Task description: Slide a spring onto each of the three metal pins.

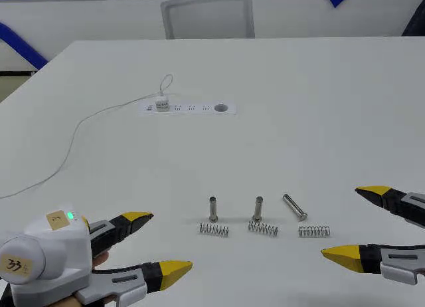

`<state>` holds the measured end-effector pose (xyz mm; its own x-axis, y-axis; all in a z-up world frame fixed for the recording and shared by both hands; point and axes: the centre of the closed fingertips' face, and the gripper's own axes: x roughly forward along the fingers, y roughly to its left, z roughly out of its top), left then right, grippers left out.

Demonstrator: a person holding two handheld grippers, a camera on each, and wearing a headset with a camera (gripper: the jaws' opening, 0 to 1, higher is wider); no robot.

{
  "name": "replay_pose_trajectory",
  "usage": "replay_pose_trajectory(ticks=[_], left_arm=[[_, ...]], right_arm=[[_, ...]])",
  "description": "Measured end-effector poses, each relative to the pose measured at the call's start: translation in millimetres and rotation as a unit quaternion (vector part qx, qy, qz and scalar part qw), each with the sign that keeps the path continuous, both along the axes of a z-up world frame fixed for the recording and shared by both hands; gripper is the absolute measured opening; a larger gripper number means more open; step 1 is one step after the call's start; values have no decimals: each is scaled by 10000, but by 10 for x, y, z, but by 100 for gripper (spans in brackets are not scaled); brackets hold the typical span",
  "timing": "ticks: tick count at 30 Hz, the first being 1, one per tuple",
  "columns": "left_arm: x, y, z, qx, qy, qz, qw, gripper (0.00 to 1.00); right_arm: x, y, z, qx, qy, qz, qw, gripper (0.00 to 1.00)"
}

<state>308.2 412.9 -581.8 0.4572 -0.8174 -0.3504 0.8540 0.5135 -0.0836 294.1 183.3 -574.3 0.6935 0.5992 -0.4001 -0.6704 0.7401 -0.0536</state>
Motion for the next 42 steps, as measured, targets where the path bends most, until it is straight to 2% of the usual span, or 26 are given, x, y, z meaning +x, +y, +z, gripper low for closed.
replay_pose_trajectory(ticks=[25, 36, 42], left_arm=[[4, 16, -58, 56, 47, -1, 10000, 66], [8, 20, -59, 77, 38, 16, 10000, 66], [9, 20, -60, 93, 30, 16, 10000, 65]], right_arm=[[-10, 19, -60, 11, 94, 17, 10000, 79], [39, -1, -50, 6, 105, -12, 9999, 78], [138, -12, 4, -23, 95, -59, 9999, 75]])
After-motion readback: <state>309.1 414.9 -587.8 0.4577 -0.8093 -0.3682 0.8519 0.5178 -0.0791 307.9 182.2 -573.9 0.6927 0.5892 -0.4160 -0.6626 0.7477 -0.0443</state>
